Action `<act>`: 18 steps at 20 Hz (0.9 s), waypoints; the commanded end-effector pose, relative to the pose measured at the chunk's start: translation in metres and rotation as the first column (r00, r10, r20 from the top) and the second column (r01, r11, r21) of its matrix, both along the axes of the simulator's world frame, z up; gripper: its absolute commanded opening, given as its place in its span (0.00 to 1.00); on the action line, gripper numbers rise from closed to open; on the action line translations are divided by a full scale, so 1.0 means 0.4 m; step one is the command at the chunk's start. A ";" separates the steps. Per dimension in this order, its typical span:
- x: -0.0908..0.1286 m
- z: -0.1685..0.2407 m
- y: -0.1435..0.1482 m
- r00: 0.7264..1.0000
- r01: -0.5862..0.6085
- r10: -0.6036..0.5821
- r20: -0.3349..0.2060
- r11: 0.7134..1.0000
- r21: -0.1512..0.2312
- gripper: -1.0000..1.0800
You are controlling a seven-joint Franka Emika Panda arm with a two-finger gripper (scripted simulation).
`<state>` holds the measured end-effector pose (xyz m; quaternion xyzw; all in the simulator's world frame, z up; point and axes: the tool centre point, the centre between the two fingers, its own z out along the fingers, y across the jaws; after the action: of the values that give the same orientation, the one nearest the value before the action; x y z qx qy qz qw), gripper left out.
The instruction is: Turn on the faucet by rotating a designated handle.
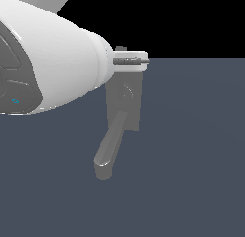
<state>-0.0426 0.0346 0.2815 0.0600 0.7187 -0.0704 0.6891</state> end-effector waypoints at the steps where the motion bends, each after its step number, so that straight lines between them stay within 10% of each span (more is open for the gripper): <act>1: 0.012 0.047 -0.042 0.999 0.013 -0.013 0.037 1.000 0.000 0.00; 18: -0.017 0.007 -0.159 1.000 0.009 -0.009 0.025 1.000 0.000 0.00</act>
<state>-0.0548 -0.0191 0.2769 0.0604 0.7171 -0.0716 0.6906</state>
